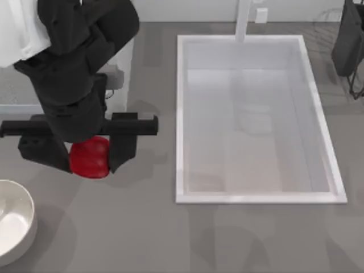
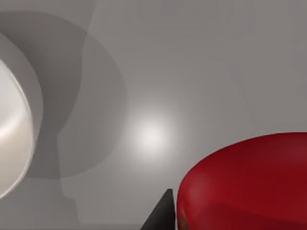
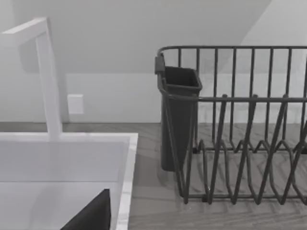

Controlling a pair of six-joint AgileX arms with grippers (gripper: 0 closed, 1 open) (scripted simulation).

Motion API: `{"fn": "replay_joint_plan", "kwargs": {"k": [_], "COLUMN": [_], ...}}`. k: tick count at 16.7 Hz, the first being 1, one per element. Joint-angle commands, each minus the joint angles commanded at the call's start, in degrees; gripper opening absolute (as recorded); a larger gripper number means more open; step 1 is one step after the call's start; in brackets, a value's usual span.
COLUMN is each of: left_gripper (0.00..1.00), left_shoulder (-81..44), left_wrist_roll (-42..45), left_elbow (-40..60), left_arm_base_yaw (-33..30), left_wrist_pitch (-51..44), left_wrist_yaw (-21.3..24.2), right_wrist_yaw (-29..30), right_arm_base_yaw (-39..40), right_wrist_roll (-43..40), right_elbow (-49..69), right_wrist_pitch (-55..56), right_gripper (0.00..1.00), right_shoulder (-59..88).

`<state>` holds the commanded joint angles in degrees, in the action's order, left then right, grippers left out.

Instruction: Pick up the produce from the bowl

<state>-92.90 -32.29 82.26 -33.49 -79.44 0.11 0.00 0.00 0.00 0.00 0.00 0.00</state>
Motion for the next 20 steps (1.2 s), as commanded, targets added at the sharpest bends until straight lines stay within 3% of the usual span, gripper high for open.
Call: {"fn": "replay_joint_plan", "kwargs": {"k": [9,16,20], "left_gripper": [0.0,0.0,0.0], "left_shoulder": [-0.74,-4.36,-5.22], "left_wrist_roll": [-2.3,-2.16,-2.13], "left_elbow": [-3.73,-18.72,-22.01], "left_arm_base_yaw": [-2.25,-2.21,-2.2], "left_wrist_pitch": [4.19,23.88,27.31], "left_wrist_yaw": [-0.06,-0.09,-0.1], "right_wrist_yaw": [0.0,0.0,0.0], "right_arm_base_yaw": [0.0,0.0,0.0], "right_wrist_roll": [0.0,0.0,0.0], "right_elbow": [0.0,0.0,0.0], "right_wrist_pitch": [0.0,0.0,0.0], "right_gripper": [1.0,1.0,1.0], "right_shoulder": [0.0,0.0,0.0]}}
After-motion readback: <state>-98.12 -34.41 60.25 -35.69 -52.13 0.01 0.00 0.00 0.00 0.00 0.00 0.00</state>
